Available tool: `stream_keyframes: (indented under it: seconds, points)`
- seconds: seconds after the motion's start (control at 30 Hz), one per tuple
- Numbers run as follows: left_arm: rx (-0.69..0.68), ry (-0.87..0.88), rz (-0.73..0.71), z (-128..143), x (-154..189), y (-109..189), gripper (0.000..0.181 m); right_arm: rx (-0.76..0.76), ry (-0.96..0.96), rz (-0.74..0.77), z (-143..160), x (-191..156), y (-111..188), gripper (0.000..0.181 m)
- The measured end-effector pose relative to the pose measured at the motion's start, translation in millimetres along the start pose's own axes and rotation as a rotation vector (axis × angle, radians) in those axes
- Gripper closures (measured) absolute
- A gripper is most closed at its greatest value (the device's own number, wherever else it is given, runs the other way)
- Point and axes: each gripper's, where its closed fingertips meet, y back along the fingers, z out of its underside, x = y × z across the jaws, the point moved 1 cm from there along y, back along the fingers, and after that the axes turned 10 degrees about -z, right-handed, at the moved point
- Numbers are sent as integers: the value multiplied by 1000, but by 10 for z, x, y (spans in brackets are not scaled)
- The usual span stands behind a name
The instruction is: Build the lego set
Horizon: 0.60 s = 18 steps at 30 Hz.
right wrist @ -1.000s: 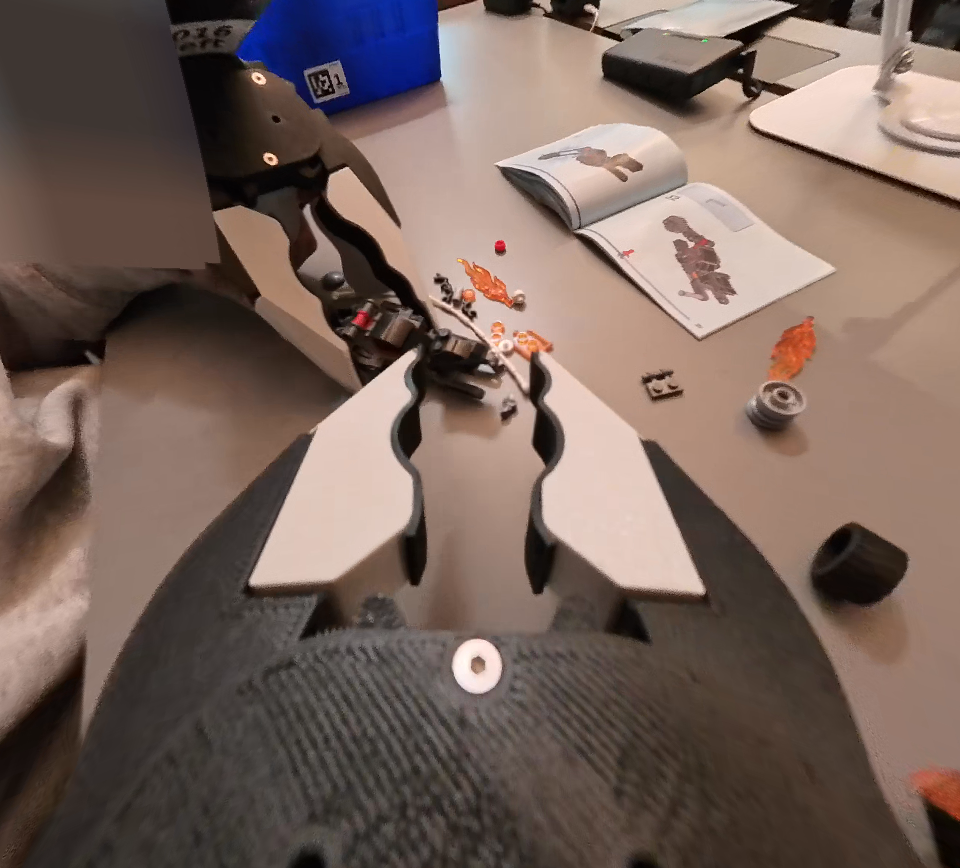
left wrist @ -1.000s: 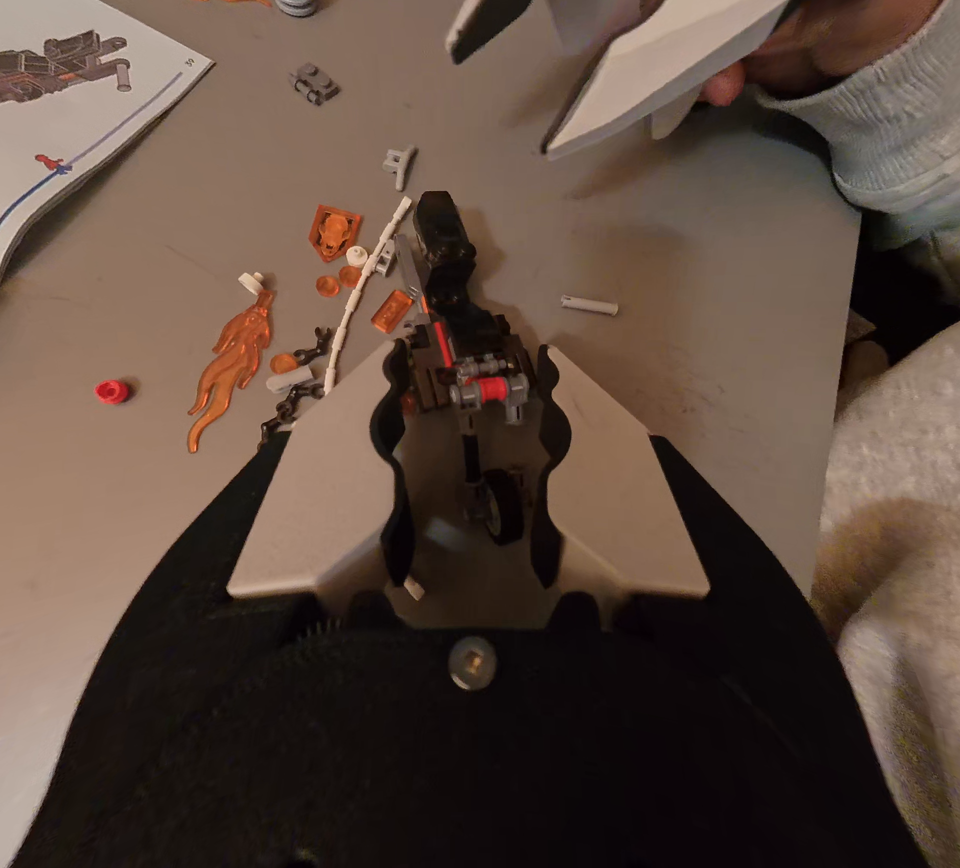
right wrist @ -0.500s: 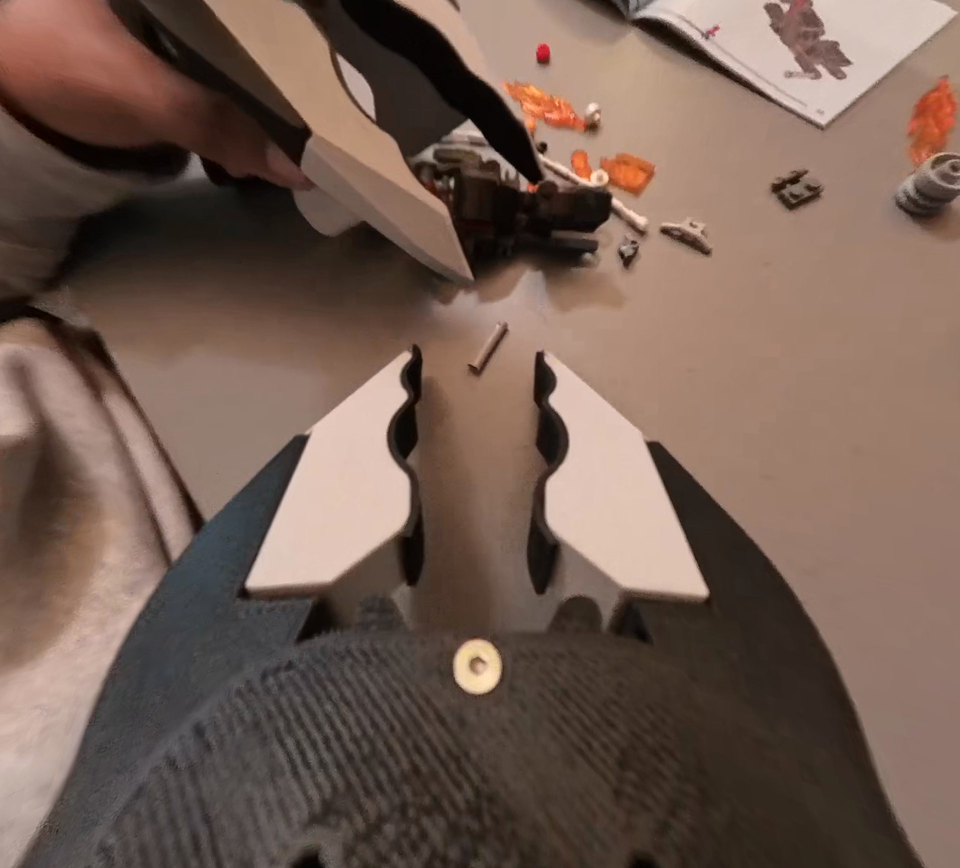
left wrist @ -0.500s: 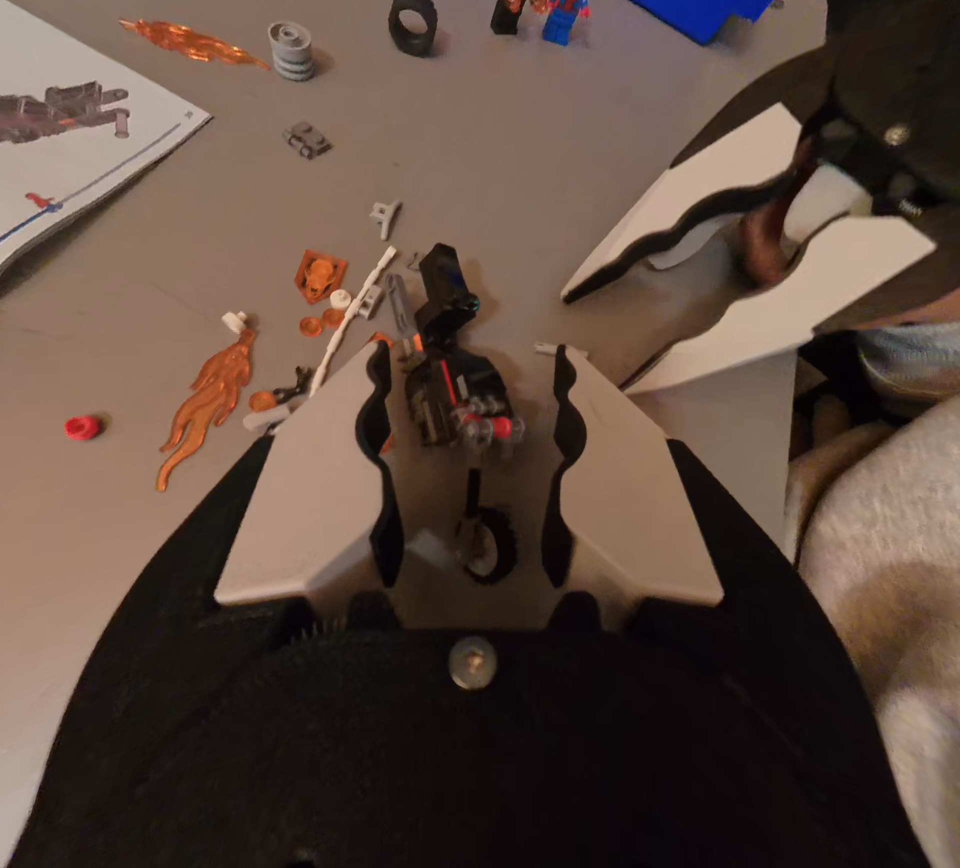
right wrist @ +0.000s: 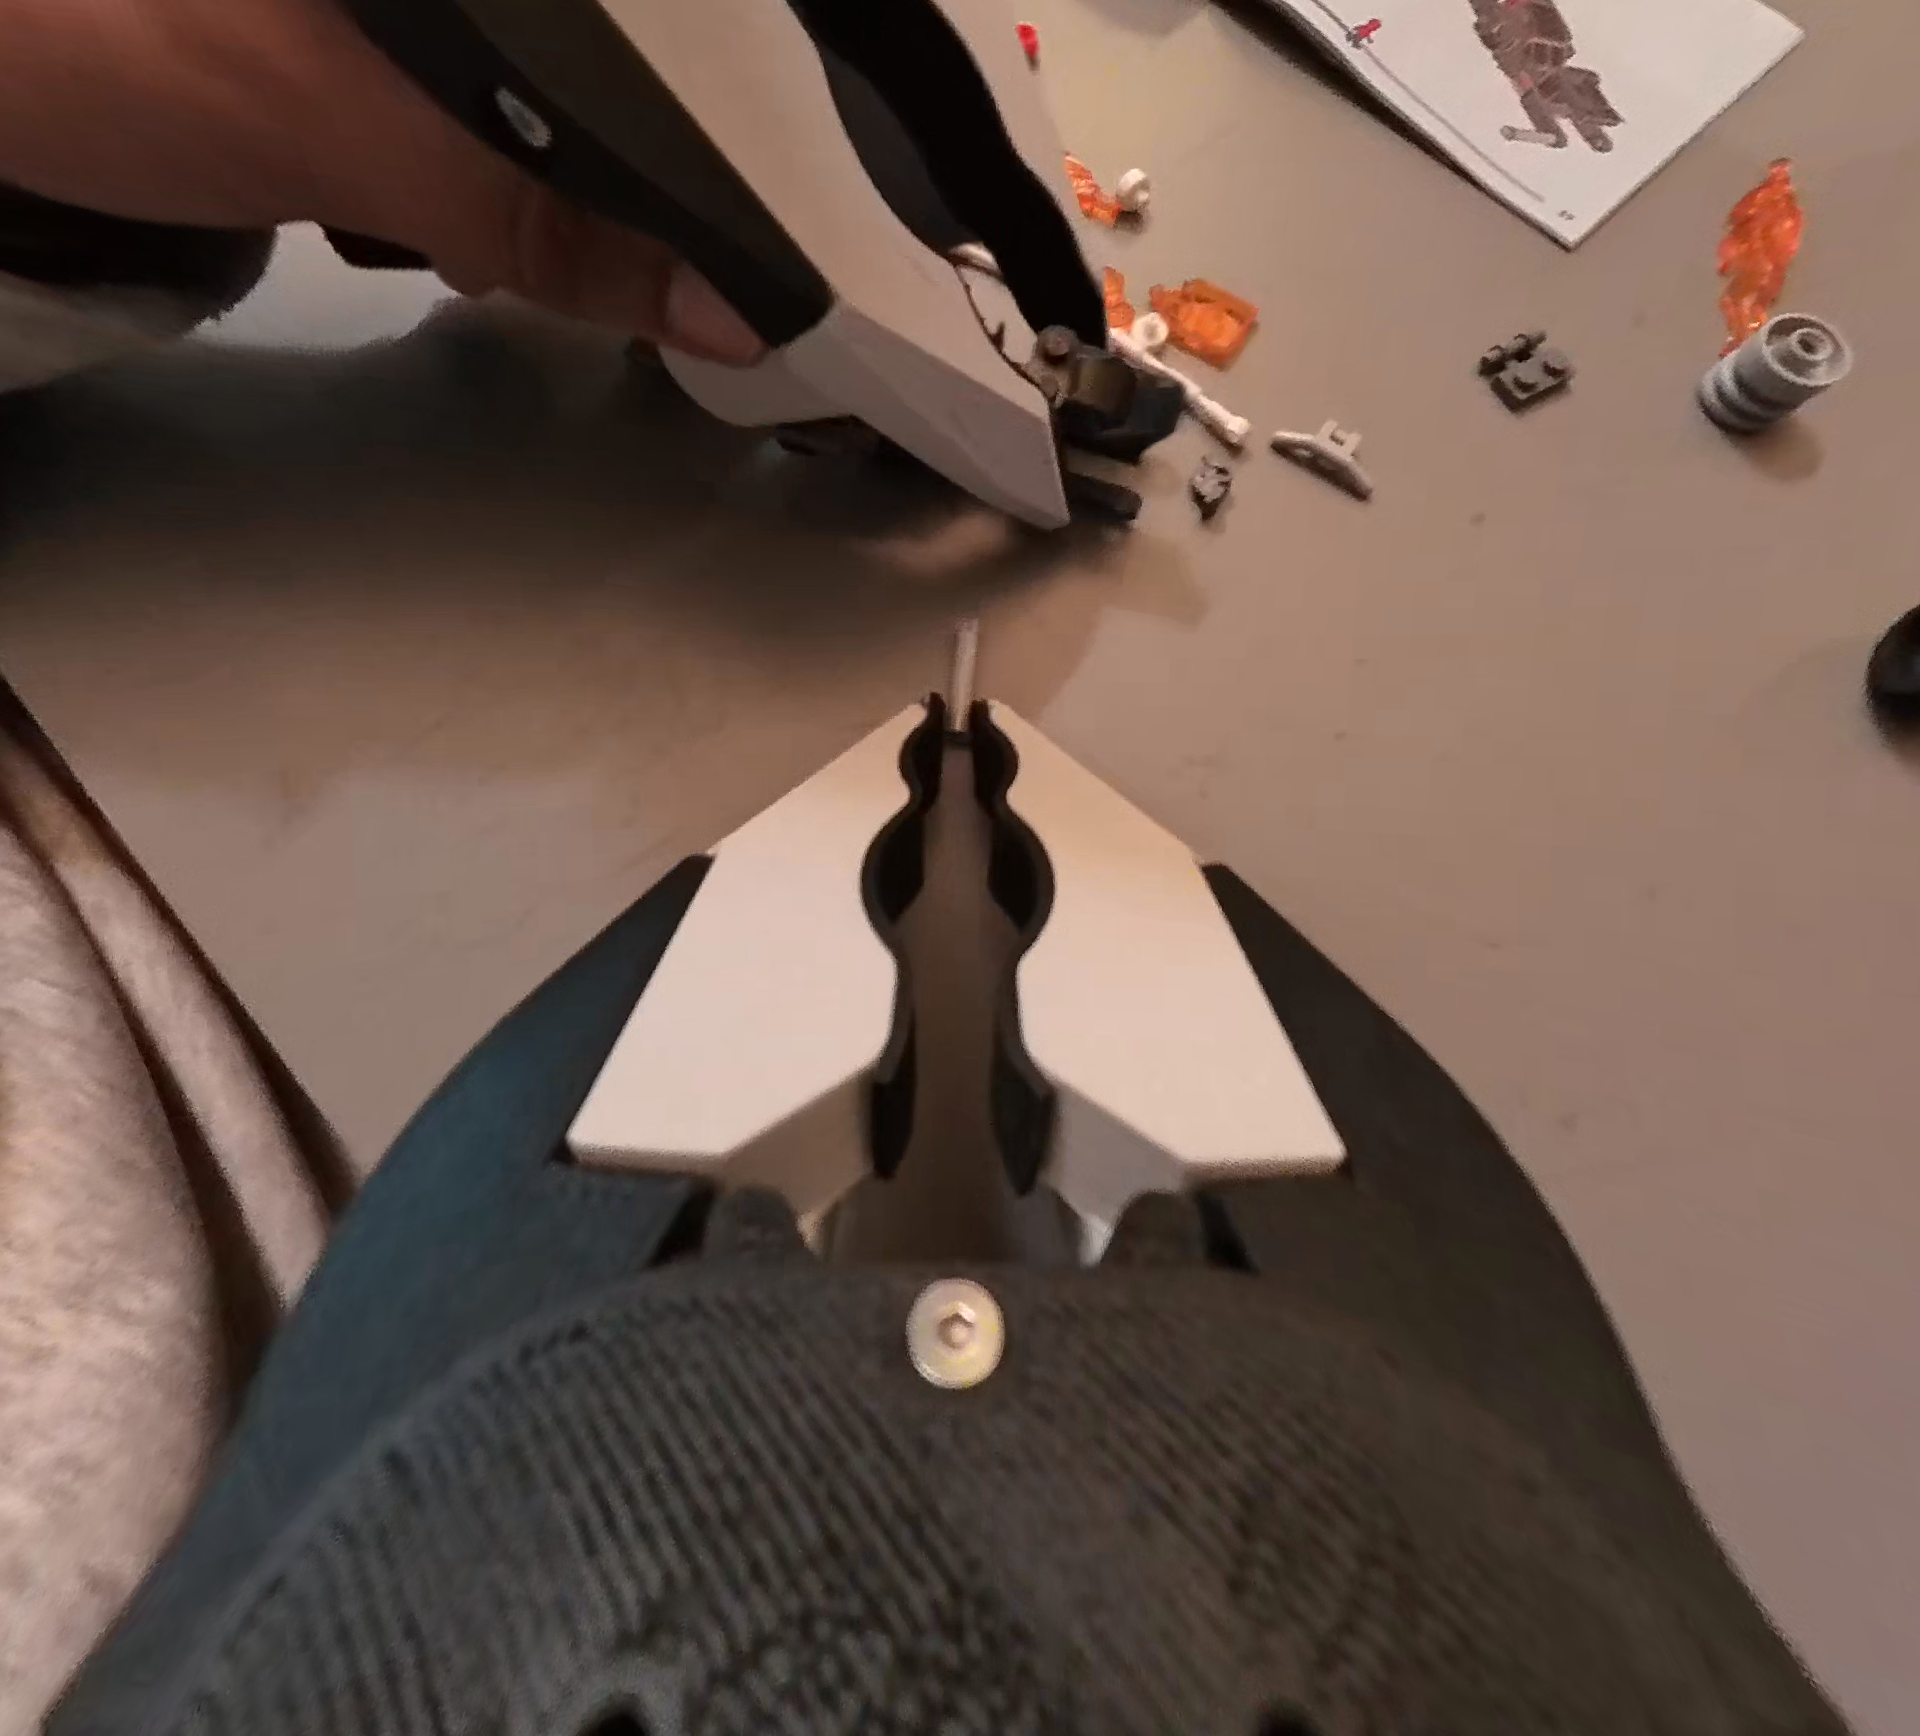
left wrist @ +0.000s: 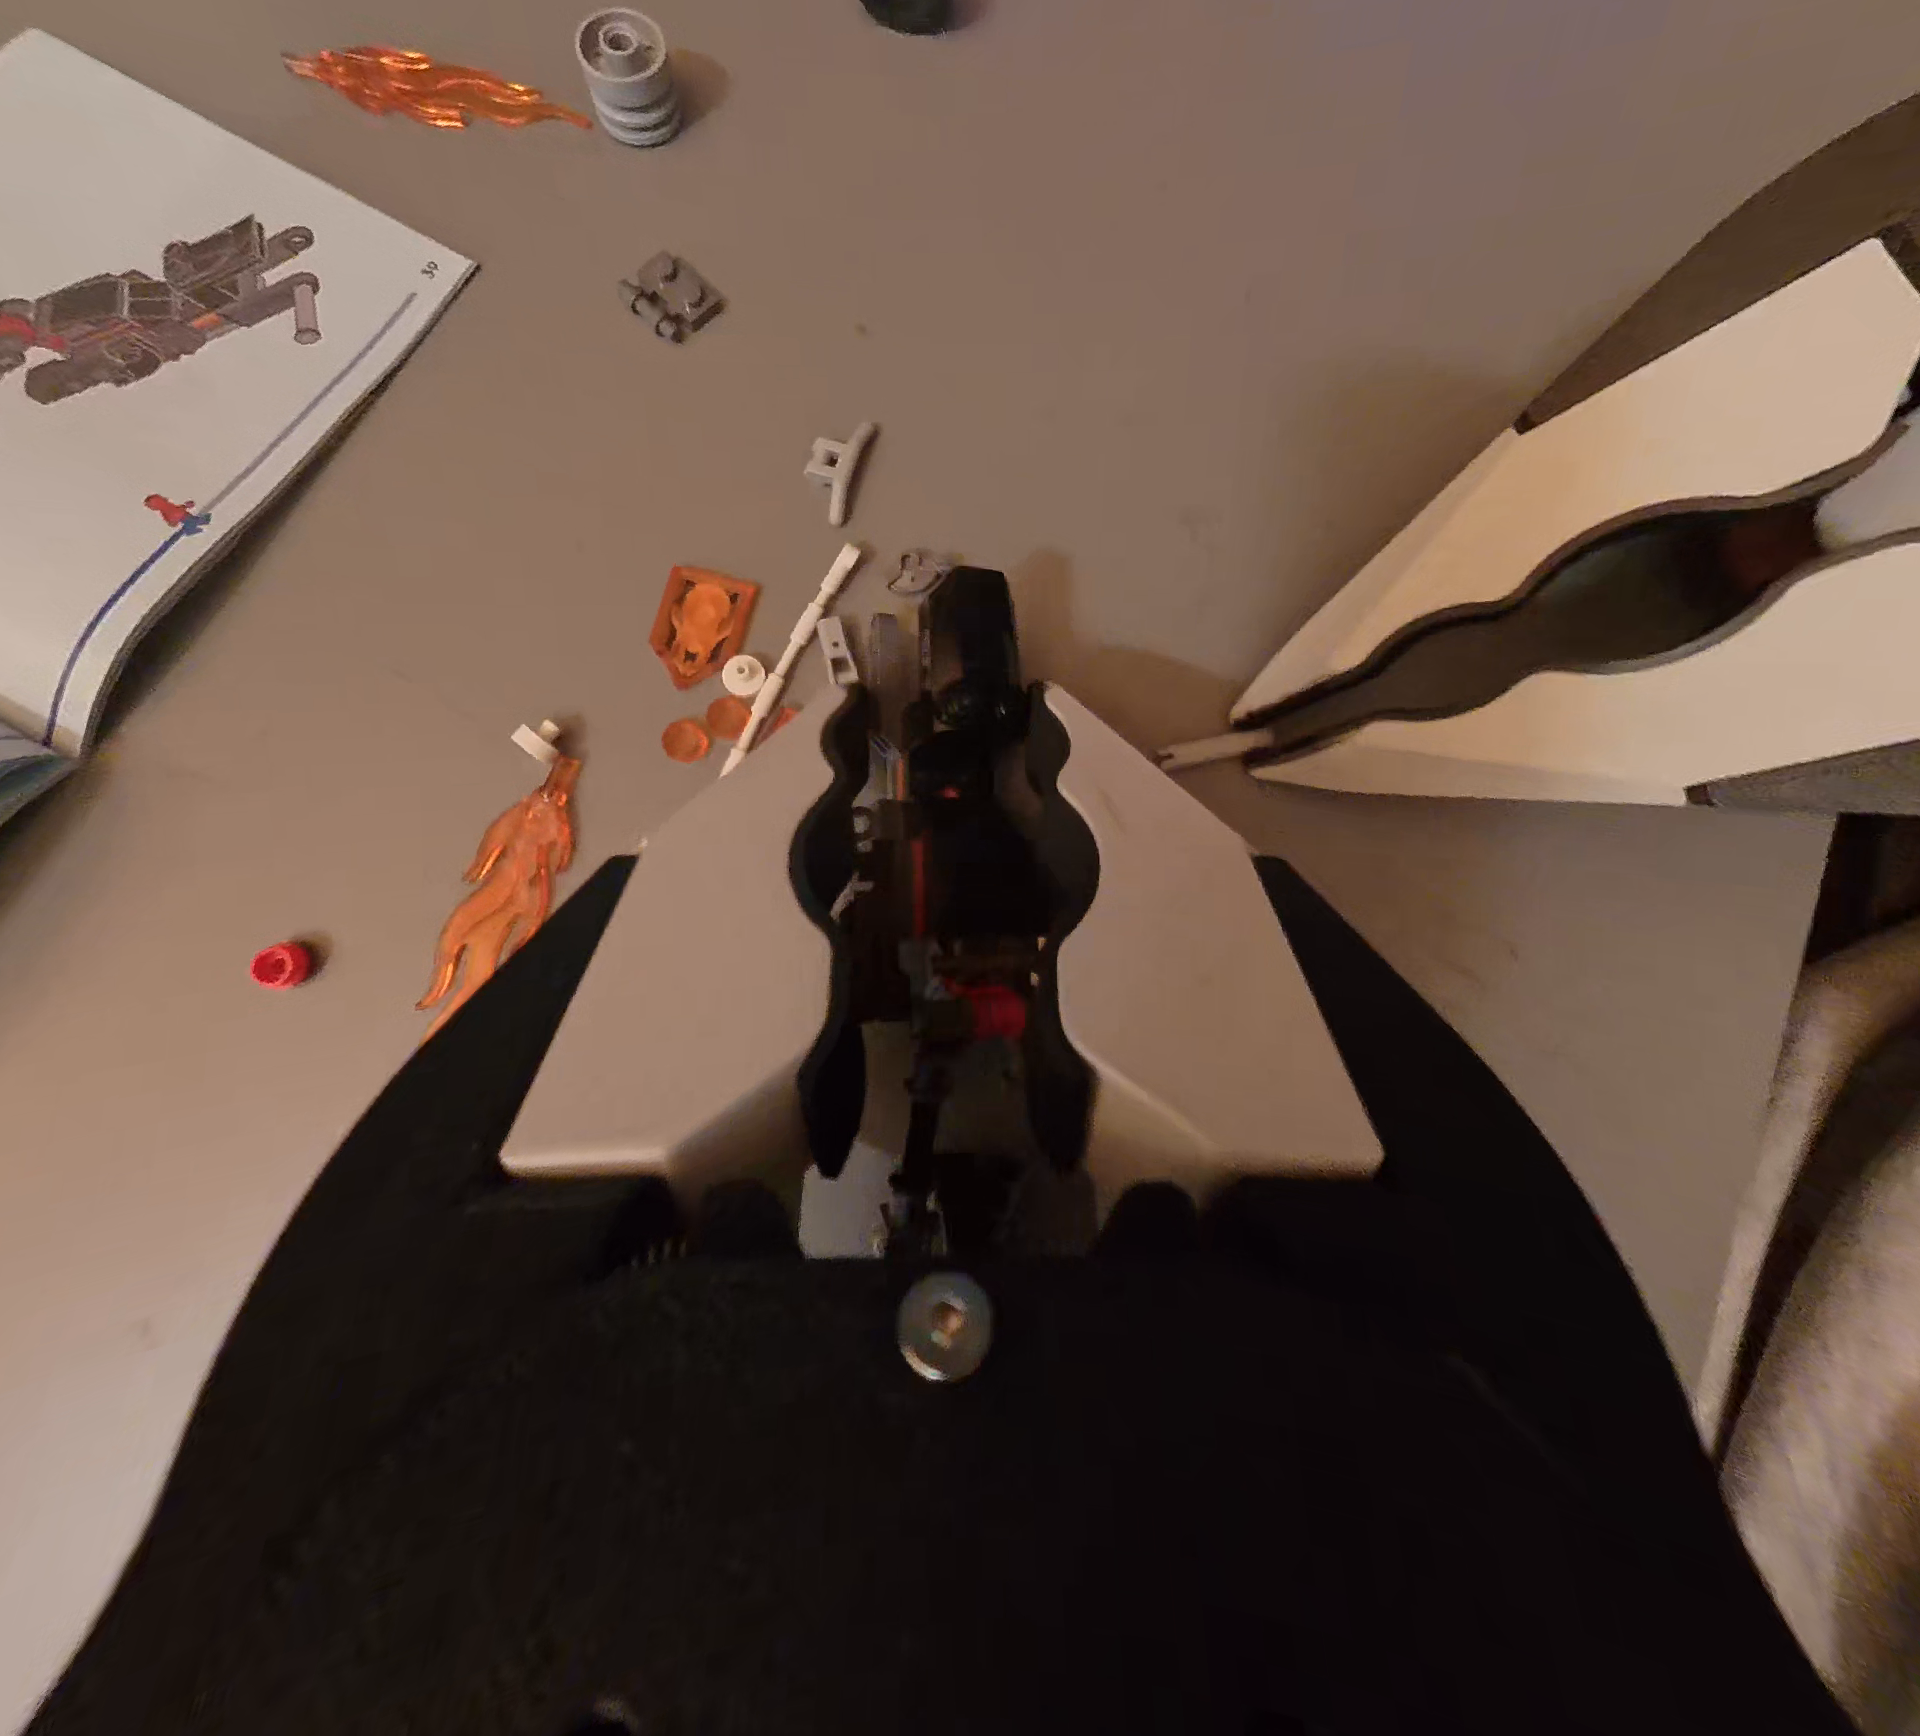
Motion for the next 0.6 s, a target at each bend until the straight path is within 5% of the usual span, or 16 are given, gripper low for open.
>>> stream_keyframes:
  seconds: [0.6]
  points:
    - [84, 160, 254, -16, 138, 149, 153, 123, -76, 21, -174, 206, 76, 179]
